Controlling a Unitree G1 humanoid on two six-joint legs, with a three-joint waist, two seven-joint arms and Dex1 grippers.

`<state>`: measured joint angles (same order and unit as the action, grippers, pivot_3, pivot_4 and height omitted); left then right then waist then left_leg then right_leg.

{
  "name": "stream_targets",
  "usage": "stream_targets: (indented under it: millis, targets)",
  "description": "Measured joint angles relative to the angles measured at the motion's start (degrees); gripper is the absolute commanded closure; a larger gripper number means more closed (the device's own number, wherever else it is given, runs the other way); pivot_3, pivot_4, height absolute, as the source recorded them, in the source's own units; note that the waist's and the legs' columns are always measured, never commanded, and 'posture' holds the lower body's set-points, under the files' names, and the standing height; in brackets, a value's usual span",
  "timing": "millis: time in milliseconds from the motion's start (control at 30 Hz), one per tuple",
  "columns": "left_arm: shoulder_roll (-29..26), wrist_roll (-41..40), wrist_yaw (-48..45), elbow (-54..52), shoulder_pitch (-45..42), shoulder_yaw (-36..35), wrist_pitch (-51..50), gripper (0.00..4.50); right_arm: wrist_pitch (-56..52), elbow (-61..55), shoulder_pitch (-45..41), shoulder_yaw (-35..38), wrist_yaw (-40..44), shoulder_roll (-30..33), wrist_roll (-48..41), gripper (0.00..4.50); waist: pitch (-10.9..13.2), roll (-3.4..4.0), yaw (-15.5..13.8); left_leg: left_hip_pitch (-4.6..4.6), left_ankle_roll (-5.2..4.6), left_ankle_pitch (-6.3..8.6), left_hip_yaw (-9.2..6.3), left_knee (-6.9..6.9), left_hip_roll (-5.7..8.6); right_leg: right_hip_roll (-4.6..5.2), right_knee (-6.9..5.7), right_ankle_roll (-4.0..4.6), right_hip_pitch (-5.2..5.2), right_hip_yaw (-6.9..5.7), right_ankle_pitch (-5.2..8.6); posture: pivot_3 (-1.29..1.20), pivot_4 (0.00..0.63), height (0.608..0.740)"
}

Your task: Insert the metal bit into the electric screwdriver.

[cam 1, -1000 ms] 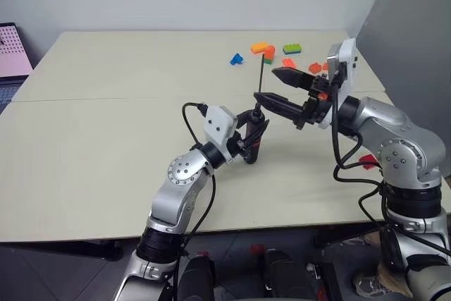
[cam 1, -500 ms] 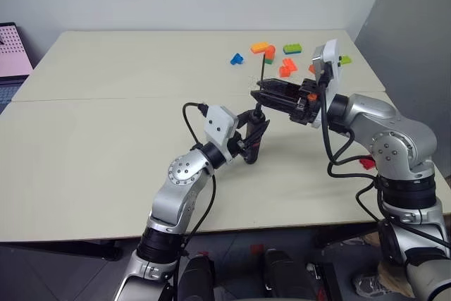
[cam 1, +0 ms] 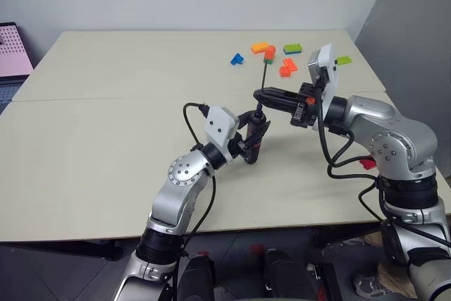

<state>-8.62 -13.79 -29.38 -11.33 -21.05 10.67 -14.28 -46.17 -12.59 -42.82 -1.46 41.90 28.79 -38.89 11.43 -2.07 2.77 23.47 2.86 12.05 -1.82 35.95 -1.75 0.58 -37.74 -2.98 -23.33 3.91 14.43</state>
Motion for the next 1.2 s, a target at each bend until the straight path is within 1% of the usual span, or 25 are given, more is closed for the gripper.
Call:
stream_targets:
  millis: [233, 267, 300, 333, 433, 667, 733, 833, 867, 1000, 1033, 1133, 1200]
  targets:
    - [-0.02, 0.01, -0.01, -0.08, 0.08, 0.03, 0.1, 2.85, 0.88, -0.65, 0.37, -0.29, 0.97, 0.34, 1.2, 4.5, 0.0, 0.0, -0.06, 0.0, 0.0, 0.0, 0.0, 0.0, 0.0, 0.0, 0.0, 0.0, 0.0, 0.0, 0.0, 0.0, 0.15, 0.74]
    - [-0.02, 0.02, -0.01, -0.08, 0.08, 0.04, 0.11, 2.85, 0.88, -0.75, 0.48, -0.21, 1.04, 0.34, 1.18, 4.08, 0.0, 0.0, -0.07, 0.0, 0.0, 0.0, 0.0, 0.0, 0.0, 0.0, 0.0, 0.0, 0.0, 0.0, 0.0, 0.0, 0.15, 0.74]
    - [-0.02, 0.02, -0.01, -0.08, 0.08, 0.07, 0.12, 2.85, 0.84, -0.85, 0.65, -0.1, 1.21, 0.38, 1.15, 4.02, 0.0, 0.0, -0.09, 0.0, 0.0, 0.0, 0.0, 0.0, 0.0, 0.0, 0.0, 0.0, 0.0, 0.0, 0.0, 0.0, 0.15, 0.74]
    - [0.0, 0.02, -0.01, -0.09, 0.08, 0.1, 0.13, 2.85, 0.77, -0.93, 0.88, -0.07, 1.61, 0.46, 1.07, 3.84, 0.0, 0.0, -0.11, 0.0, 0.0, 0.0, 0.0, 0.0, 0.0, 0.0, 0.0, 0.0, 0.0, 0.0, 0.0, 0.0, 0.15, 0.74]
    - [0.02, 0.02, 0.01, -0.07, 0.07, 0.13, 0.11, 2.85, 0.57, -1.41, 1.4, 0.02, 2.31, 0.91, 0.51, 3.19, 0.0, 0.0, -0.16, 0.0, 0.0, 0.0, 0.0, 0.0, 0.0, 0.0, 0.0, 0.0, 0.0, 0.0, 0.0, 0.0, 0.15, 0.74]
    - [-0.14, 0.02, -0.03, -0.07, 0.05, 0.14, 0.09, 2.85, 0.56, -2.44, 1.57, 1.13, 3.29, 3.9, -0.23, 1.37, 0.0, 0.0, -0.31, 0.0, 0.0, 0.0, 0.0, 0.01, 0.0, 0.0, 0.0, 0.0, 0.0, 0.0, 0.0, 0.0, 0.15, 0.74]
    - [-0.43, 0.17, -0.1, -0.07, -0.14, 0.24, 0.04, 2.85, 0.7, -2.46, 1.66, 2.26, 3.56, 5.26, -0.17, 1.35, 0.0, 0.0, -0.41, 0.0, 0.0, 0.0, 0.0, 0.01, 0.0, 0.0, 0.01, 0.01, 0.0, 0.0, 0.0, 0.0, 0.15, 0.74]
    - [-2.92, 1.95, -1.43, 0.21, -2.43, 1.59, -0.19, 2.85, 1.02, -2.62, 2.47, 3.77, 4.79, 9.88, 0.54, 1.35, 0.01, 0.0, -0.82, 0.14, 0.0, 0.0, -0.01, 0.02, 0.01, 0.0, 0.01, 0.01, -0.14, -0.02, 0.0, 0.0, 0.15, 0.74]
    - [-5.35, 4.35, -2.56, 0.84, -5.16, 3.2, -0.03, 2.85, 1.51, -2.7, 3.4, 4.29, 5.6, 12.36, 1.25, 1.35, 0.01, -0.01, -0.92, 0.29, 0.0, 0.0, -0.04, 0.03, 0.01, -0.02, 0.0, 0.01, -0.27, -0.07, -0.01, 0.0, 0.15, 0.74]
    - [-13.24, 11.32, -6.37, 5.42, -15.18, 5.02, 0.63, 2.85, 3.49, -3.01, 6.21, 5.38, 7.66, 18.33, 3.98, 1.35, 0.03, 0.01, -0.98, 0.43, 0.0, 0.0, -0.01, 0.04, 0.02, -0.02, -0.03, -0.02, -0.42, -0.04, -0.04, 0.0, 0.15, 0.74]
    - [-16.14, 13.65, -9.27, 8.83, -19.85, 6.53, 0.72, 2.85, 4.85, -3.3, 7.59, 5.92, 8.83, 20.96, 5.35, 1.35, 0.03, 0.02, -0.95, 0.44, 0.0, 0.0, 0.02, 0.02, 0.03, -0.02, 0.01, -0.02, -0.46, 0.0, -0.04, 0.0, 0.15, 0.74]
    - [-20.95, 18.59, -14.52, 18.37, -27.46, 9.95, 2.43, 2.86, 6.73, -4.48, 9.64, 7.02, 11.2, 25.57, 7.09, 1.35, 0.04, 0.04, -0.93, 0.48, 0.0, 0.0, 0.05, -0.06, 0.04, -0.01, 0.1, -0.03, -0.5, -0.01, -0.03, 0.0, 0.15, 0.74]
    - [-22.95, 23.31, -17.75, 28.91, -32.22, 13.32, 7.89, 2.86, 7.38, -6.52, 11.2, 7.56, 13.07, 28.78, 7.93, 1.35, 0.05, 0.04, -0.72, 0.51, -0.01, 0.0, 0.09, -0.1, 0.03, -0.01, 0.15, -0.03, -0.54, 0.03, -0.02, 0.0, 0.15, 0.74]
